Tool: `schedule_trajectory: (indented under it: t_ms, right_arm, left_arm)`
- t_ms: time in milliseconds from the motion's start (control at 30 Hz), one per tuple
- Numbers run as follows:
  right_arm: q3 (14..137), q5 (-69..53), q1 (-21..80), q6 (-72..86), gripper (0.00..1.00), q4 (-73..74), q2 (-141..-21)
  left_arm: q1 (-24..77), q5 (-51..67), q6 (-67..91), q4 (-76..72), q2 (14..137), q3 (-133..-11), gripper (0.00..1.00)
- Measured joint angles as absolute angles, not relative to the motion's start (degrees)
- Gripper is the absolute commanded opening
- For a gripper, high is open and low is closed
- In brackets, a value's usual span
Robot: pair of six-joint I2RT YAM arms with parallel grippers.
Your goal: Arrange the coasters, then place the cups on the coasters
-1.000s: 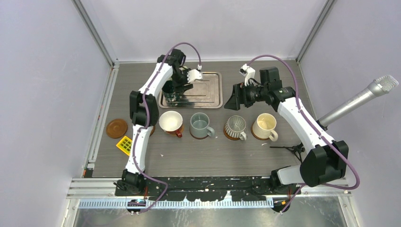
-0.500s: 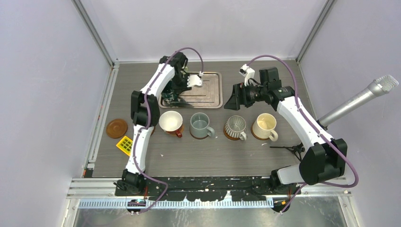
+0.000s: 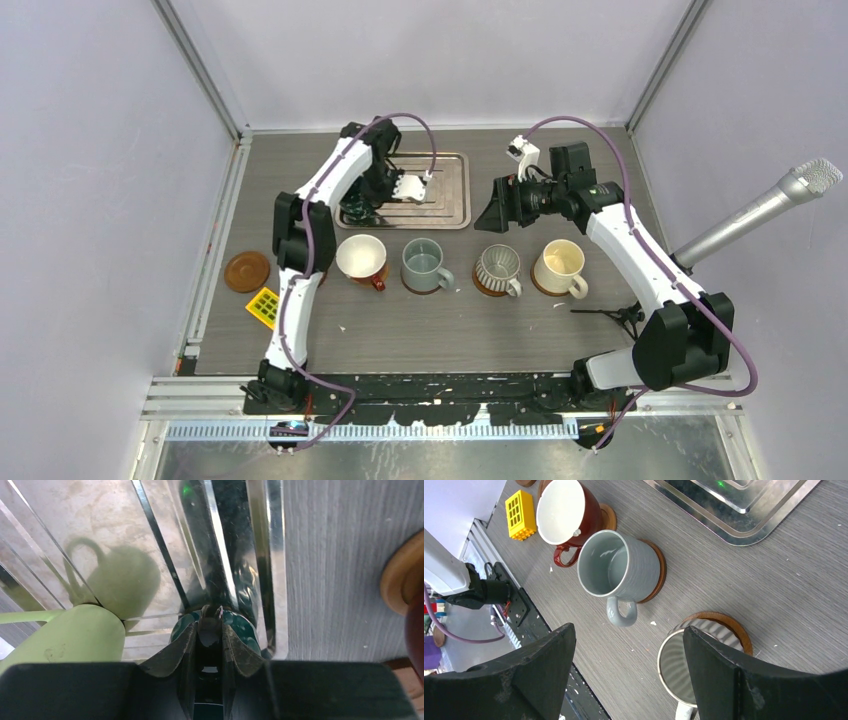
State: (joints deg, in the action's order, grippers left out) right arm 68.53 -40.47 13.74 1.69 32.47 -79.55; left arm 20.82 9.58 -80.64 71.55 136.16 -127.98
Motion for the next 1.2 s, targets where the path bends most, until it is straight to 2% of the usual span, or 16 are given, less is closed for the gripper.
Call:
schedule_trajectory:
  t_ms: [433, 800, 1200]
  right_arm:
    - [68.53, -41.25, 13.63, 1.85, 0.83, 32.49, -80.01]
    - [68.53, -41.65, 13.41, 1.87, 0.83, 32.49, -80.14]
    - [68.53, -42.09, 13.19, 2.31, 0.83, 32.49, -80.14]
  left_arm:
    - [21.21, 5.52, -85.47, 70.26, 128.29, -122.13, 0.00]
    - [23.09, 0.95, -90.13, 65.49, 126.85, -114.83, 0.00]
    - [24.25, -4.16, -96.40, 63.75, 124.53, -112.25, 0.00]
